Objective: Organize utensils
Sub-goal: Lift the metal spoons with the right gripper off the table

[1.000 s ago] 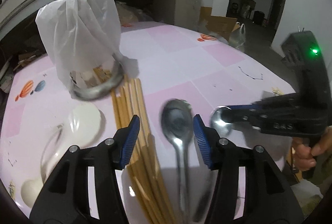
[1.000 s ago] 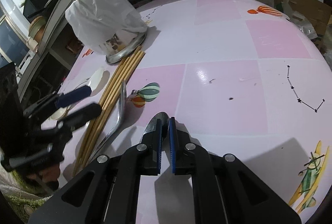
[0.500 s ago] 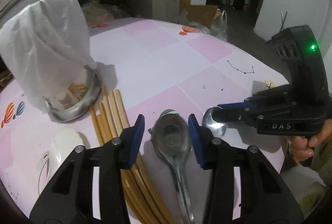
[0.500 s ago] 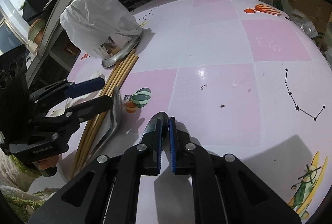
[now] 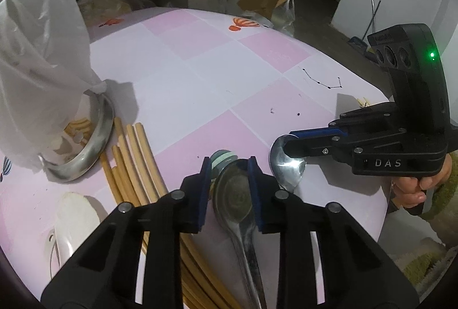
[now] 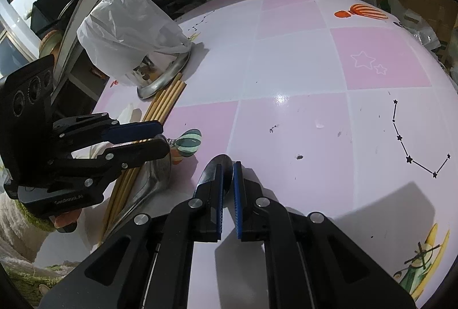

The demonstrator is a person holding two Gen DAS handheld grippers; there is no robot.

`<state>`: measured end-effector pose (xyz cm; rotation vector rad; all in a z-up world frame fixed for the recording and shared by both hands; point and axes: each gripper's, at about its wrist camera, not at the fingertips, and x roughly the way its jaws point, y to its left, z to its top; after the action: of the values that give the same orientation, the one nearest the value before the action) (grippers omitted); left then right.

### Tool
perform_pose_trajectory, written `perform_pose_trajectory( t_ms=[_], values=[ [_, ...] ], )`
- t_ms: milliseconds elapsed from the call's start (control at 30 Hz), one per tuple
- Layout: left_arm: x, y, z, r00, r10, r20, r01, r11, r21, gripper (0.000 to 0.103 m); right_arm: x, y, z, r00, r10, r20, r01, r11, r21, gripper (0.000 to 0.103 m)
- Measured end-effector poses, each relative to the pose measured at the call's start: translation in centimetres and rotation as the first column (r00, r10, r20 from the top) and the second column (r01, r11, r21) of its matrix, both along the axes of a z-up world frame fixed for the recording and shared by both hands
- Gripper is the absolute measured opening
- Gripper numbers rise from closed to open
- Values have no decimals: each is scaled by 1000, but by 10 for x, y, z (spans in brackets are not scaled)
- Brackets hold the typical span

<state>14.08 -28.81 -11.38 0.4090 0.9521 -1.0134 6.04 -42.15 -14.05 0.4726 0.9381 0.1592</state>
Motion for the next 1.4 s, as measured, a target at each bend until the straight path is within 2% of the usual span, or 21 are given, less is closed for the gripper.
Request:
perform_pose_trajectory(
  t_ms=[233,400,667,1033,1167,1200,1267,1400],
  values=[
    [9,4,3,997,-38,-66,37,999,-15,23,0,-2,1,1000,-3,-2,3,1000,1,7],
    [17,7,3,993,-75,-95,76,997,2,23,-1,-3,0,1000,-5,-1,5,1000,7,7],
    [31,9,-3,964,-149,-222,148,989,-23,24,1,-3,0,1000,-2,-1,2,1000,11,7],
    [32,4,-9,953,-192,-235,201,979,17,24,3,-3,0,1000,1,0,-1,1000,14,7],
    [30,0,-14,956,-191,-222,206,977,46,23,4,-2,1,1000,2,1,-2,1000,8,7],
    [30,0,-13,957,-190,-219,205,978,45,22,4,-1,1,1000,3,1,-3,1000,6,7],
    [29,0,-13,958,-186,-217,200,979,42,14,5,-1,1,1000,4,1,-4,1000,1,7],
    [24,-2,-11,967,-184,-178,196,980,47,10,5,2,2,1000,3,2,-3,1000,-17,7]
  ],
)
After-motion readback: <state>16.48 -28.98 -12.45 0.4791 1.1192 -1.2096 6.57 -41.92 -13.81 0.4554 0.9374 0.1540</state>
